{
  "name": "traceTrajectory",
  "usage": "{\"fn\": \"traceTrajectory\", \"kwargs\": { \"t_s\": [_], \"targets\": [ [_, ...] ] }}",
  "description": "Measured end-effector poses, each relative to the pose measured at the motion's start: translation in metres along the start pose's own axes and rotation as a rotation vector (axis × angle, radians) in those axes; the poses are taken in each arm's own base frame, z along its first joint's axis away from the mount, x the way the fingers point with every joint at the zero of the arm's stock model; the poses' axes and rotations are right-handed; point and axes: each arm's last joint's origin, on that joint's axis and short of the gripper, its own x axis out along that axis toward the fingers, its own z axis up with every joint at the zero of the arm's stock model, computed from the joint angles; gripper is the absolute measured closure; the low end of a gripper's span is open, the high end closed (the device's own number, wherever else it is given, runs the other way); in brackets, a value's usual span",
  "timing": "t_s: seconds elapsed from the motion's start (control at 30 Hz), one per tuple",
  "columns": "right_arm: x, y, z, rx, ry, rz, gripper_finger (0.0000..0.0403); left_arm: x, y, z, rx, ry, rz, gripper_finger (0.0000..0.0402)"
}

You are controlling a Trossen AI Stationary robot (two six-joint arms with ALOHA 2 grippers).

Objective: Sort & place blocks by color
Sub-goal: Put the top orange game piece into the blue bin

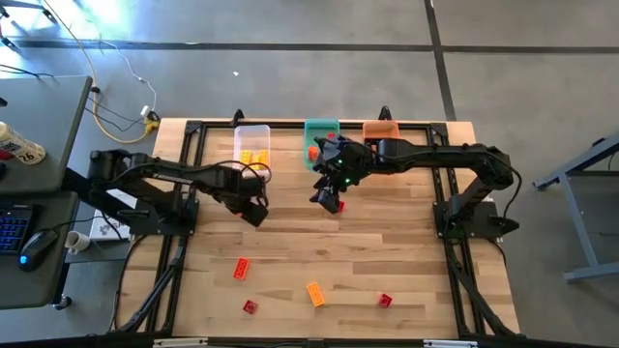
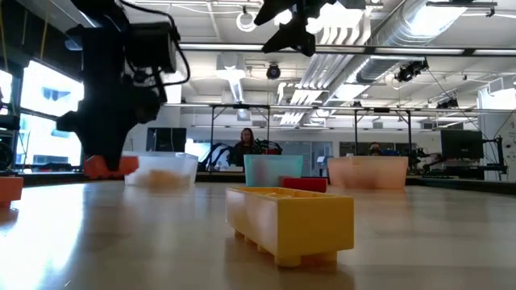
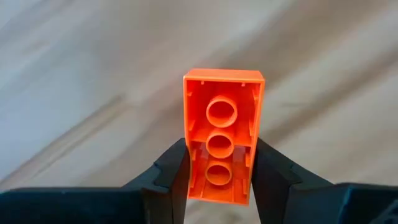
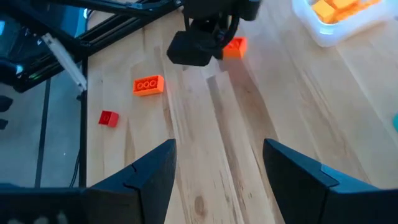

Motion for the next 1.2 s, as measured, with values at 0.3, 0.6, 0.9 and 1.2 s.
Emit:
{"fn": "traceTrajectory", "kwargs": {
  "t_s": [0.3,0.6,0.9,1.2],
  "targets": [
    [0.003,0.019,0.004,-0.153,-0.084,0.061,0.0176,-0.024,-0.024,0.009,0.188,-0.101,-0.415,0.0292],
    [0.003,0.033,0.008,-0.165,-0.168,0.109,0.0176,-0.040,-0.044,0.016,0.366,-0.136,-0.756,0.0291],
    [0.004,0.044,0.006,-0.313,-0.176,0.193,0.0176,-0.060,-0.060,0.019,0.505,-0.122,-1.075,0.0290],
    [0.000,0.057,0.016,-0.417,-0.303,0.296,0.0176,-0.085,-0.070,0.022,0.557,-0.096,-1.320,0.0290]
  ]
}}
